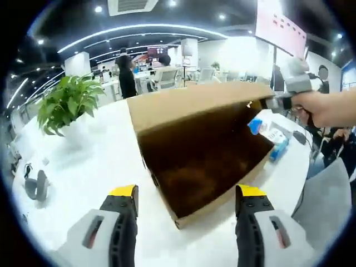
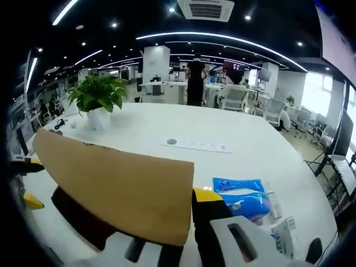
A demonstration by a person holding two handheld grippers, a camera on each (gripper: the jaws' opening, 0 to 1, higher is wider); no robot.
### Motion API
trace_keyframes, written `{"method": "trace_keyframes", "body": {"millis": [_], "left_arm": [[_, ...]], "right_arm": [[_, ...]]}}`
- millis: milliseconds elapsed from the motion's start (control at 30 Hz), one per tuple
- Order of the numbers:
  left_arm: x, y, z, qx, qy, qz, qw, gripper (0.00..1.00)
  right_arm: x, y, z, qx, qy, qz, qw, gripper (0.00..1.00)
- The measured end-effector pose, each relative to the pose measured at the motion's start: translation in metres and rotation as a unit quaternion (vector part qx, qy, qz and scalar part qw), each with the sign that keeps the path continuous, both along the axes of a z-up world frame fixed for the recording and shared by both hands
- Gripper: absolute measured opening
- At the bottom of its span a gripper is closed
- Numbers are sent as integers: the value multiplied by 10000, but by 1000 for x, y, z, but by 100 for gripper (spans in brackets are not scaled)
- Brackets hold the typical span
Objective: Operate the shoe box by opening the lid, removing the specified soft item, and placing it in the target area until the item is outside and the box remains undamaged.
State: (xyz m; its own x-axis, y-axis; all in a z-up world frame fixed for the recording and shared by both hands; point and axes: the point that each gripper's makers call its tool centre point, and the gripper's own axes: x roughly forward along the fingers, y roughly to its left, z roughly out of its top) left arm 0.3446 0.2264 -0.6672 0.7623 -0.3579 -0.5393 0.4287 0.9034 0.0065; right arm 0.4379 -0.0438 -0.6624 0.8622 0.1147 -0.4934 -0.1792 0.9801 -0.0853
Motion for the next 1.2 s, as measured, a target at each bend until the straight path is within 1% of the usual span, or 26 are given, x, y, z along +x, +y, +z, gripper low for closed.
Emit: {"method": "trace_keyframes", "body": {"millis": [67, 267, 333, 467, 667, 800, 867, 900, 933, 967, 1033, 1133, 1200], "left_arm": [[6, 1, 4, 17, -21, -1, 10000, 73], [25, 4, 22, -75, -180, 175, 9997, 71], [27, 4, 23, 8, -208, 200, 9996, 71], [29, 3, 23, 62, -205, 179, 9996, 70], [32, -1, 25, 8, -209, 195, 9996, 68], [34, -5, 27, -77, -200, 209, 9996, 67], [34, -7, 28, -96, -187, 178, 9996, 66], [34, -8, 28, -94, -190, 171, 9996, 66], [34, -8, 28, -82, -198, 179, 9996, 66], [34, -7, 29, -85, -201, 192, 9996, 65], [34, -7, 28, -143, -166, 233, 9995, 64], [34, -7, 28, -180, -154, 243, 9994, 64], [32, -8, 29, -180, -161, 241, 9994, 63]], "right_arm": [[-2, -1, -3, 32, 81, 13, 10000, 0], [-6, -3, -6, 27, 123, 29, 9999, 0], [-6, -3, -5, -3, 127, 63, 9999, 0], [-6, -4, -5, 23, 140, 95, 9999, 0], [-10, -3, -5, 140, 191, 161, 9996, 0], [-15, -3, -5, 56, 195, 241, 9995, 2], [-18, -3, 0, -51, 155, 304, 9994, 5], [-20, -4, 3, -178, 113, 334, 9992, 8], [-19, -1, 9, -322, -74, 475, 9983, 10], [-21, 2, 11, -331, -126, 540, 9979, 11], [-24, 3, 13, -482, -130, 615, 9969, 11], [-28, 5, 16, -433, -181, 628, 9969, 14], [-30, 5, 15, -440, -183, 664, 9967, 17]]}}
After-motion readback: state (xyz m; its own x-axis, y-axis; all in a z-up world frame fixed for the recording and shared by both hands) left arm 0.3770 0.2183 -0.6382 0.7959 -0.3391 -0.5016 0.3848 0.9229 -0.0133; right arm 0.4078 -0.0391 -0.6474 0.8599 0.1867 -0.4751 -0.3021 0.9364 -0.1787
